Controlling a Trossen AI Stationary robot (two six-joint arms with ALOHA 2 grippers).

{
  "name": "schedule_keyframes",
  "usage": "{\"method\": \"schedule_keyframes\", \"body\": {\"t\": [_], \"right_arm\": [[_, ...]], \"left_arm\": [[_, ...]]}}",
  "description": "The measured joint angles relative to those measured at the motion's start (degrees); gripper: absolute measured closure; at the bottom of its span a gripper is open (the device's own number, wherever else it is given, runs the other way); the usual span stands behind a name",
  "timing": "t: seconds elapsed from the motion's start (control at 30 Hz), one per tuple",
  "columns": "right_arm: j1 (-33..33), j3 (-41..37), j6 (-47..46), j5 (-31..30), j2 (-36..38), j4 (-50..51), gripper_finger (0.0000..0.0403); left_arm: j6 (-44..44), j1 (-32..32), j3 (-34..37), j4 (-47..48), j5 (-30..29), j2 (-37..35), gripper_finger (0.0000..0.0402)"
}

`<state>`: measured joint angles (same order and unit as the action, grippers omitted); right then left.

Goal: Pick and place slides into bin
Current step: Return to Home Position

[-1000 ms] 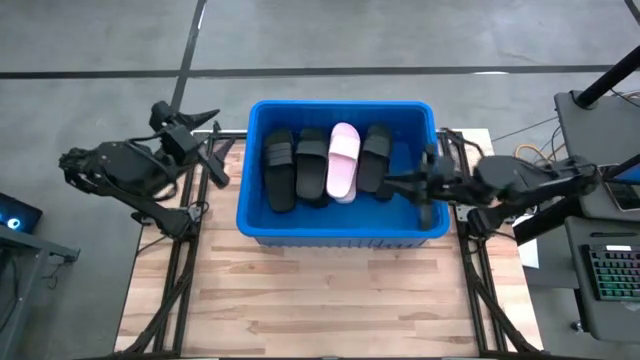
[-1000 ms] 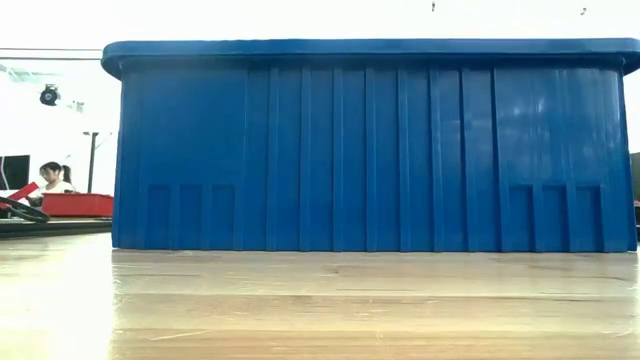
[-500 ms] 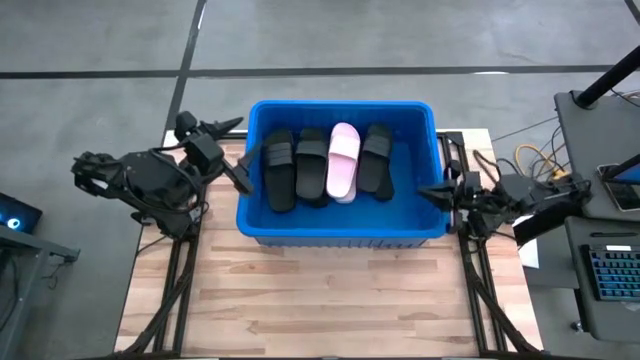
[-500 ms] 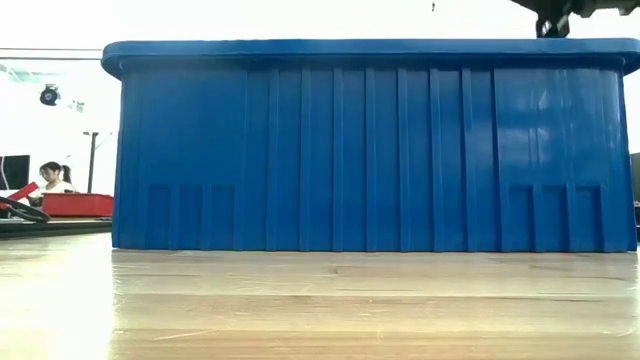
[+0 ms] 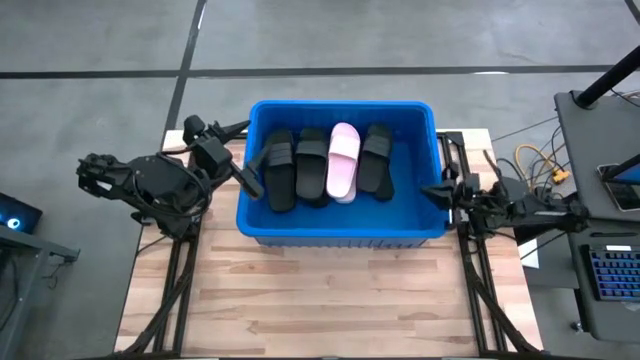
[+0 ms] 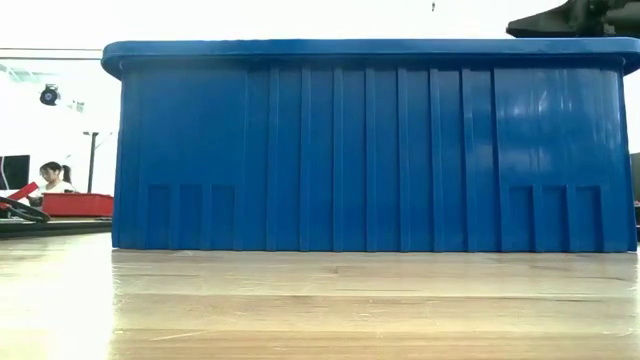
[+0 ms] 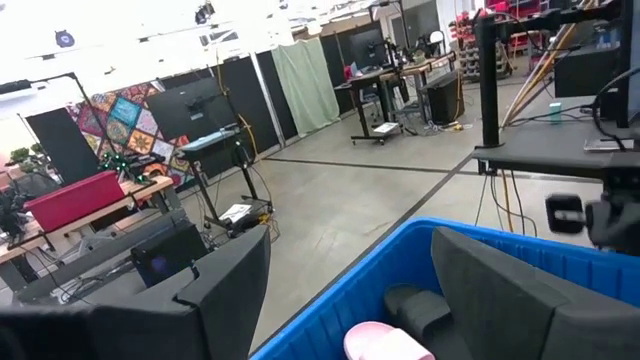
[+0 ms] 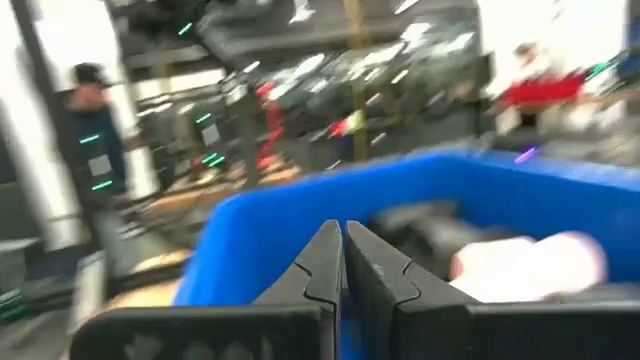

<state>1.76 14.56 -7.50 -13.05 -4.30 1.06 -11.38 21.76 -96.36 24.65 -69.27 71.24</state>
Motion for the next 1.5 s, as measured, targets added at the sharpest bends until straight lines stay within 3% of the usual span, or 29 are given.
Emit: {"method": "schedule_keyframes", "body": {"t": [0.1,0.37,0.63,0.8,1.0,1.2,1.37,1.5], "right_arm": [[-1.4,-0.72,-3.83,6.06,1.17,3.29,0.0394],[-1.42,-1.85,-0.74,7.07,4.25,1.38,0.0395],[-1.42,-14.06,0.43,7.68,4.33,-27.18,0.0395],[-1.42,-13.97,0.2,7.49,4.21,-26.27,0.0395],[-1.42,-14.0,0.02,7.01,4.16,-25.78,0.0394],[-1.42,-14.0,0.03,5.48,4.14,-24.36,0.0394],[-1.42,-14.0,0.06,3.29,4.16,-23.97,0.0394],[-1.4,-14.0,0.21,0.28,4.16,-24.19,0.0394]], "left_arm": [[-0.02,0.0,0.01,-0.11,0.14,0.16,0.0139],[-0.02,0.0,0.05,-0.15,0.12,0.16,0.0139],[-0.02,0.0,0.07,-0.16,0.08,0.13,0.0139],[0.12,0.0,0.07,-0.09,0.52,0.06,0.0139],[3.36,0.0,0.09,1.19,12.24,-1.25,0.0172],[7.18,-0.05,0.28,11.49,16.59,-3.4,0.0288],[10.69,-3.53,4.79,10.7,32.83,-7.18,0.0386],[9.97,-10.21,15.59,-3.74,51.36,-9.86,0.0394]]}}
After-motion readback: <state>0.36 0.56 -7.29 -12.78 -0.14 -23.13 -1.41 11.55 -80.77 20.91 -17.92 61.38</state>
